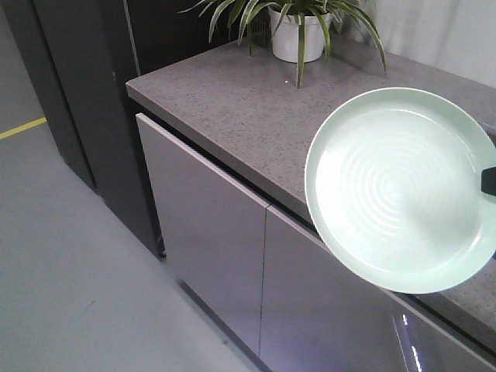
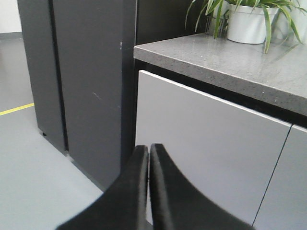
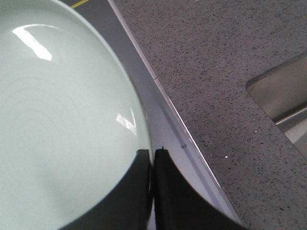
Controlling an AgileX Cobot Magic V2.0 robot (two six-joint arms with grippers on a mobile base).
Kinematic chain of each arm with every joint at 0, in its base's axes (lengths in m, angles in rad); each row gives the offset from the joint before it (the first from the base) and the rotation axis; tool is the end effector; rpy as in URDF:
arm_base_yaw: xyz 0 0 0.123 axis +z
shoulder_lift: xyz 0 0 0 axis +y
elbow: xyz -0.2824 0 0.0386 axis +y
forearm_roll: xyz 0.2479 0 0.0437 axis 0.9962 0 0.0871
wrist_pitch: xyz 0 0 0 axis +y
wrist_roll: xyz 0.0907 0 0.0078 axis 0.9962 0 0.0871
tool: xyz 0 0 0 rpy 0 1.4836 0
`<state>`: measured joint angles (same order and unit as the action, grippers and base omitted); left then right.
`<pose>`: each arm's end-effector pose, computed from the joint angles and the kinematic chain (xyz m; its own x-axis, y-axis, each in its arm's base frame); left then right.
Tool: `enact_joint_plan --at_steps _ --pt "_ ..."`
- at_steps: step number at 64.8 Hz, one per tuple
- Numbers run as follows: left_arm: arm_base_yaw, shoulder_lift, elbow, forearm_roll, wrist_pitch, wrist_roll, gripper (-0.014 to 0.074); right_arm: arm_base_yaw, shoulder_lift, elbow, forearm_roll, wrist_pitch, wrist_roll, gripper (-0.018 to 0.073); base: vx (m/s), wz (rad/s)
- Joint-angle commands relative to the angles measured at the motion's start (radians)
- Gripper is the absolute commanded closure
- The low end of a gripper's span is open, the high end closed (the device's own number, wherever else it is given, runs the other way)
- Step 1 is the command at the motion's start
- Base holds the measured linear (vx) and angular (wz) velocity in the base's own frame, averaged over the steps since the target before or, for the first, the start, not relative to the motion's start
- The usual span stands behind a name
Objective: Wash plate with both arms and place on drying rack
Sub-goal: 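Hold the plate in the right gripper while driving up to the sink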
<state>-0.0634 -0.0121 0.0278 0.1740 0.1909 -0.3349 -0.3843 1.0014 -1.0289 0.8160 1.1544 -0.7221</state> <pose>0.0561 -0.0005 0.1873 -0.1196 -0.1559 -0.9805 0.0114 0.9873 -0.1584 0.1802 -0.0074 0.3797 -0.6458 0.0112 -0.7634 -0.3295 0.8979 0.2919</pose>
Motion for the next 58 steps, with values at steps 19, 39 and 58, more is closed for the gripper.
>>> enact_joint_plan --at_steps 19,39,58 --pt "-0.005 -0.013 0.018 -0.001 -0.069 -0.002 0.0603 -0.007 -0.01 -0.024 0.057 -0.036 -0.009 0.0566 0.05 -0.15" --pt "-0.005 -0.013 0.018 -0.001 -0.069 -0.002 0.0603 -0.007 -0.01 -0.024 0.057 -0.036 -0.009 0.0566 0.04 -0.17" --pt "-0.005 -0.013 0.018 -0.001 -0.069 -0.002 0.0603 -0.007 -0.01 -0.024 0.057 -0.036 -0.009 0.0566 0.06 -0.22"
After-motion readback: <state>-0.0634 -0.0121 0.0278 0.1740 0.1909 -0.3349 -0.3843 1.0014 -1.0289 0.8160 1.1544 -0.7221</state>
